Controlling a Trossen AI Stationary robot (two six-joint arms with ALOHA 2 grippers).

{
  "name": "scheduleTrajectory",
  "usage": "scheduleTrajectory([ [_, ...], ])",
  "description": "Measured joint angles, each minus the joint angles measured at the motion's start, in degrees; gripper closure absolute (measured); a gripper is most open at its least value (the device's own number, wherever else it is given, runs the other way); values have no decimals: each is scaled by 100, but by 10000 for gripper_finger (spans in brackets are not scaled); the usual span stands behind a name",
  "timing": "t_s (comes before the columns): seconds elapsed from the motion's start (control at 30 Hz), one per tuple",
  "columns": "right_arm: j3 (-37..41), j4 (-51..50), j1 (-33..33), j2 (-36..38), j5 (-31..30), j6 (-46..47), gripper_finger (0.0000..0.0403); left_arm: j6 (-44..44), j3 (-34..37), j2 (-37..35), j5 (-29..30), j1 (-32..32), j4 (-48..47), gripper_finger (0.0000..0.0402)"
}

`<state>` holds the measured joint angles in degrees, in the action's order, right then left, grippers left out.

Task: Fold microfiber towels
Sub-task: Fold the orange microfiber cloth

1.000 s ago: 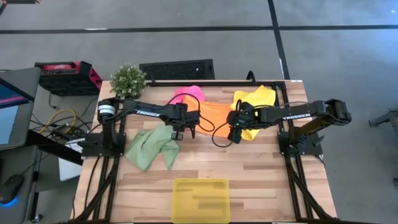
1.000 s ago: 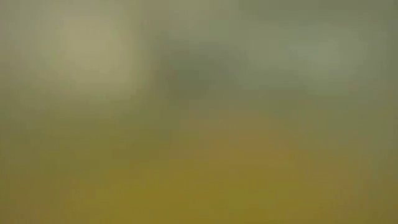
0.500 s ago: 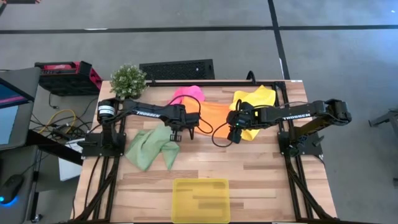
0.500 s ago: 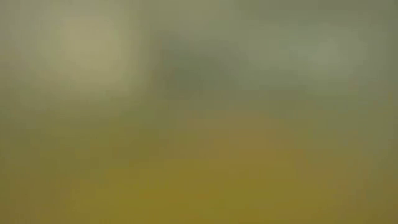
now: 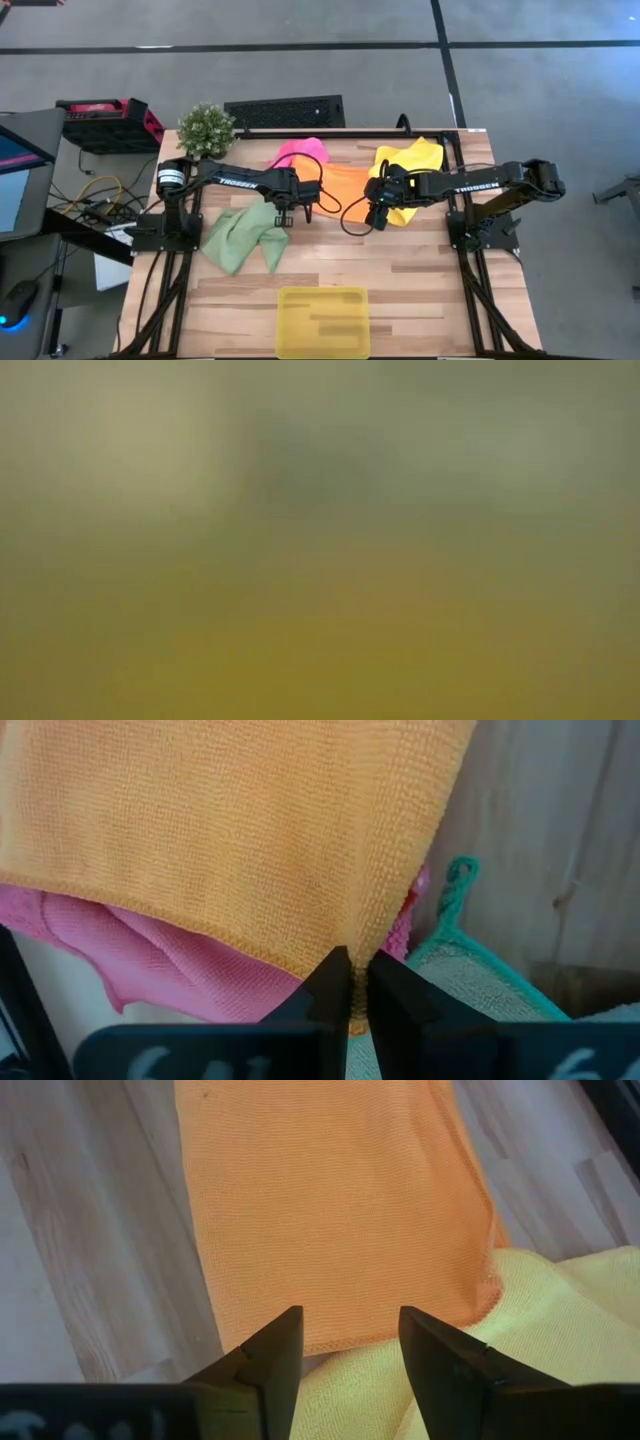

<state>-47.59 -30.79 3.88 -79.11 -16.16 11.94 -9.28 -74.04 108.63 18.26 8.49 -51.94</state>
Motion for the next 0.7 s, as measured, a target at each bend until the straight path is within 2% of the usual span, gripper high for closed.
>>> scheduleTrajectory([
  [0.33,0,0,0,0,0,-39,219,-336,0,1,-277,-17,-85,394],
  [0.5,0,0,0,0,0,-39,219,-330,2,-1,-257,-17,-90,364],
  [0.7,0,0,0,0,0,-39,219,-201,2,0,-263,-19,-126,307],
])
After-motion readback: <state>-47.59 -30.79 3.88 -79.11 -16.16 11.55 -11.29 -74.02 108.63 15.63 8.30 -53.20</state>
